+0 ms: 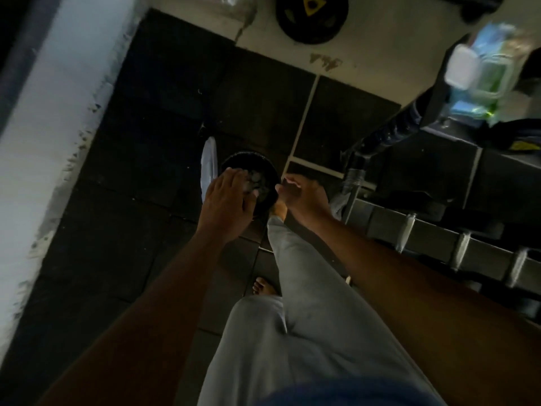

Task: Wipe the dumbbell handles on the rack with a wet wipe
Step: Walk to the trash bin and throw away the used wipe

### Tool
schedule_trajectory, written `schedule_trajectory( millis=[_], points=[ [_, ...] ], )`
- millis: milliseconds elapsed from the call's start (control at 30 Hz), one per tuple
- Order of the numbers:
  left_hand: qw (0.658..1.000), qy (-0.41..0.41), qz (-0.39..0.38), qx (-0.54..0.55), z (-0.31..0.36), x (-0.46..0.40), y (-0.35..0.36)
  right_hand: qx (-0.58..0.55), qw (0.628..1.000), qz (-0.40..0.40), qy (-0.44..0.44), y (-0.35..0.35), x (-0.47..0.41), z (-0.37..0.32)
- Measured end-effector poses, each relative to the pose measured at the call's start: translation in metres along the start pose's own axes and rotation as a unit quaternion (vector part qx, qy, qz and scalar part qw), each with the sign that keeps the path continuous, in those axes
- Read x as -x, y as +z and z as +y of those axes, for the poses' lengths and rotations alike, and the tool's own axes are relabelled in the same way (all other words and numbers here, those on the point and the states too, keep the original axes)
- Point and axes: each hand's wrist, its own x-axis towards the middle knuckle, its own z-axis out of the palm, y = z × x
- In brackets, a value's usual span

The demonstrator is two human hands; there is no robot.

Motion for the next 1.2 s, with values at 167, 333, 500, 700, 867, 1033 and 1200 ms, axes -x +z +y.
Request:
schedule_trajectory(
  millis=[167, 333, 500, 700, 867, 1033, 1200],
  points=[
    [0.999, 0.027, 0.027, -0.022, 0.045, 0.043, -0.049, 0.016, 0.998, 0.044, -0.051, -0.050, 0.064, -0.021],
    [0.998, 0.057, 0.030, -0.011, 0.094, 0.081, -0.072, -0.019, 0.994, 0.089, -0.064, -0.104, 0.128, -0.027],
    [0.995, 0.099, 0.027, -0.004, 0.154, 0.103, -0.084, -0.068, 0.986, 0.138, -0.064, -0.153, 0.164, -0.018],
    [0.991, 0.131, 0.025, 0.008, 0.226, 0.085, -0.076, -0.062, 0.979, 0.183, -0.070, -0.225, 0.162, 0.011],
    [0.991, 0.134, 0.028, -0.001, 0.304, 0.046, -0.055, -0.074, 0.971, 0.219, -0.064, -0.300, 0.143, 0.043],
    [0.991, 0.124, 0.032, 0.022, 0.378, -0.003, -0.035, -0.090, 0.967, 0.227, -0.072, -0.374, 0.115, 0.077],
    [0.992, 0.108, 0.048, 0.042, 0.430, -0.061, -0.021, -0.102, 0.967, 0.226, -0.054, -0.425, 0.062, 0.099]
  ],
)
